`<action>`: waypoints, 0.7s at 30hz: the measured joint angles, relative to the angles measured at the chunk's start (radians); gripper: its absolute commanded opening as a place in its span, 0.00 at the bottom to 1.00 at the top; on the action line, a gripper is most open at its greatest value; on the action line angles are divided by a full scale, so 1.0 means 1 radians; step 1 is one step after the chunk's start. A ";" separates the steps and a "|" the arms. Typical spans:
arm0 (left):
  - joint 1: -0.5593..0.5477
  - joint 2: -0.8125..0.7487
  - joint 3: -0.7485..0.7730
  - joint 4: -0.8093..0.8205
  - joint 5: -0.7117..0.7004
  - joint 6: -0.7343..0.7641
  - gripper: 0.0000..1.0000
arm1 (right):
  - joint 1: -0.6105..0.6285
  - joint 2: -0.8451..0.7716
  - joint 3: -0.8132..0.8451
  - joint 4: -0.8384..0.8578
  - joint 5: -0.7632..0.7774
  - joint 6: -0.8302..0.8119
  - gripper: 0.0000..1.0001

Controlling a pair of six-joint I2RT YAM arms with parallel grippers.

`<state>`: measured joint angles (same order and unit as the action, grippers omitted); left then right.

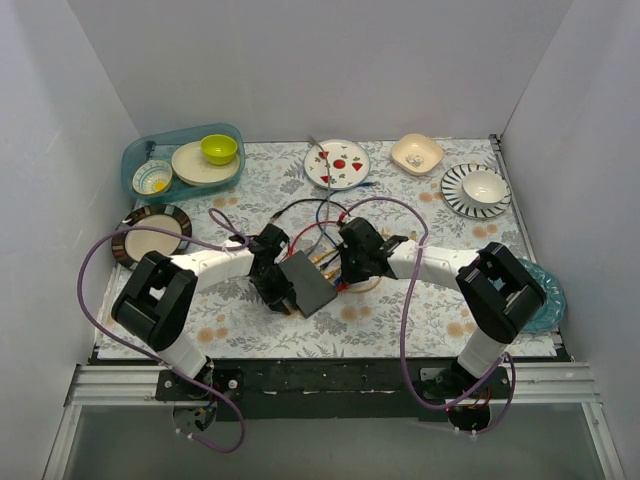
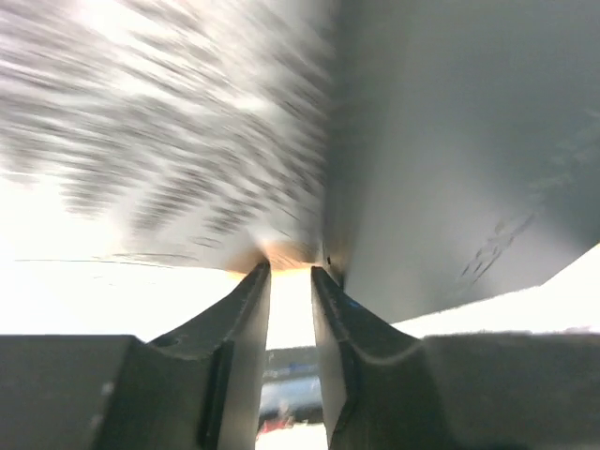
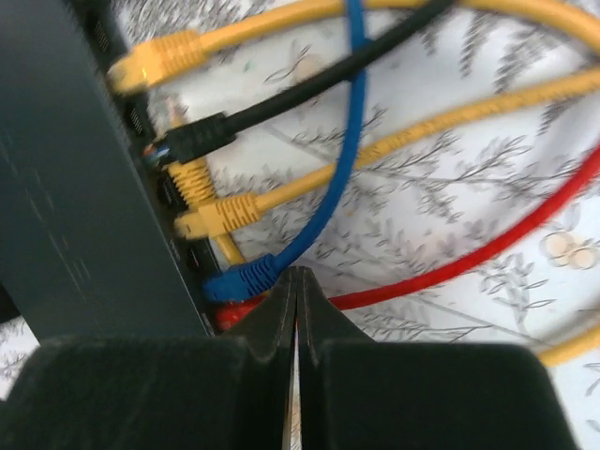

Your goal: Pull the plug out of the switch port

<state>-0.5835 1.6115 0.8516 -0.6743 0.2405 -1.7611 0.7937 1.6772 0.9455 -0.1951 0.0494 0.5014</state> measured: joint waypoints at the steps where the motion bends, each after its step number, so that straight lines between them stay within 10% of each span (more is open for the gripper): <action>1: 0.014 -0.006 0.004 -0.017 -0.026 -0.003 0.29 | 0.011 0.000 0.000 -0.006 -0.006 0.005 0.01; 21: 0.272 -0.339 0.023 -0.046 -0.340 0.018 0.40 | 0.198 0.018 0.288 -0.181 -0.090 0.018 0.01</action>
<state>-0.3115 1.2724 0.8745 -0.7200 -0.0994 -1.7428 0.9913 1.6951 1.2335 -0.3763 -0.0406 0.5198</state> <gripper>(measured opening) 0.395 0.022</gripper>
